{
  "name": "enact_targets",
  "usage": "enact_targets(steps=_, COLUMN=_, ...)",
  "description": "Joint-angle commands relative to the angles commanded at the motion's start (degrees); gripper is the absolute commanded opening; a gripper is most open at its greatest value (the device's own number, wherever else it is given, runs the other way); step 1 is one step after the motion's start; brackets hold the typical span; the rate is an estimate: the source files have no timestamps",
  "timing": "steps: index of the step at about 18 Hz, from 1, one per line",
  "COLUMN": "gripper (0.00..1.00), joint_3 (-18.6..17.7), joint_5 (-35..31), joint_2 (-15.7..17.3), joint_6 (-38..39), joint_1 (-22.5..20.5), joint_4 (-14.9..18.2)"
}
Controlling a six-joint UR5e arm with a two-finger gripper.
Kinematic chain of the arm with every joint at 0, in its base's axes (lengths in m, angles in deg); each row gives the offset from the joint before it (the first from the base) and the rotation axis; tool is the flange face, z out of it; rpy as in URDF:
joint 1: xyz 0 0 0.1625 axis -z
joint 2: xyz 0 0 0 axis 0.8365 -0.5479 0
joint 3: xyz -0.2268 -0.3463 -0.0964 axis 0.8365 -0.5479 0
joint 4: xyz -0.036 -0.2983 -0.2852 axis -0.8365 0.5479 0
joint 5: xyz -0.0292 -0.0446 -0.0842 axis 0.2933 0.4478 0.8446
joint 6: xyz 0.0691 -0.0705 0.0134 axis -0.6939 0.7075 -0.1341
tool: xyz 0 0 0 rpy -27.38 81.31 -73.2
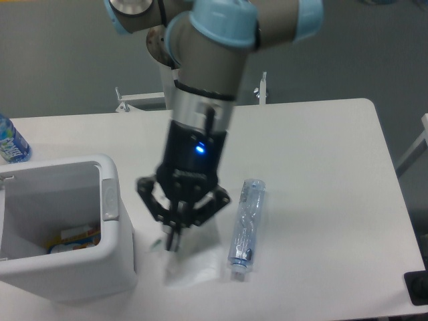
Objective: Place the trash in the trash can
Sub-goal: 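Lift the wrapper and carry it over the white bin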
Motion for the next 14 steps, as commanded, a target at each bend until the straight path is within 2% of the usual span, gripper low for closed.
enact_targets(steps=4, gripper=0.0, joint_3=-1.6, joint_5=0.0, joint_2=1.1, joint_6=0.0, joint_1=3.4, joint_4=0.0)
enact_targets(steps=9, gripper=0.0, joint_3=-3.1, joint_5=-0.1, joint_2=0.8, joint_6=0.0, joint_1=8.9, joint_4=0.0)
enact_targets(steps=14, gripper=0.0, joint_3=-4.9, joint_5=-0.4, joint_2=0.7, joint_6=-0.3, joint_1=11.3, joint_4=-0.1)
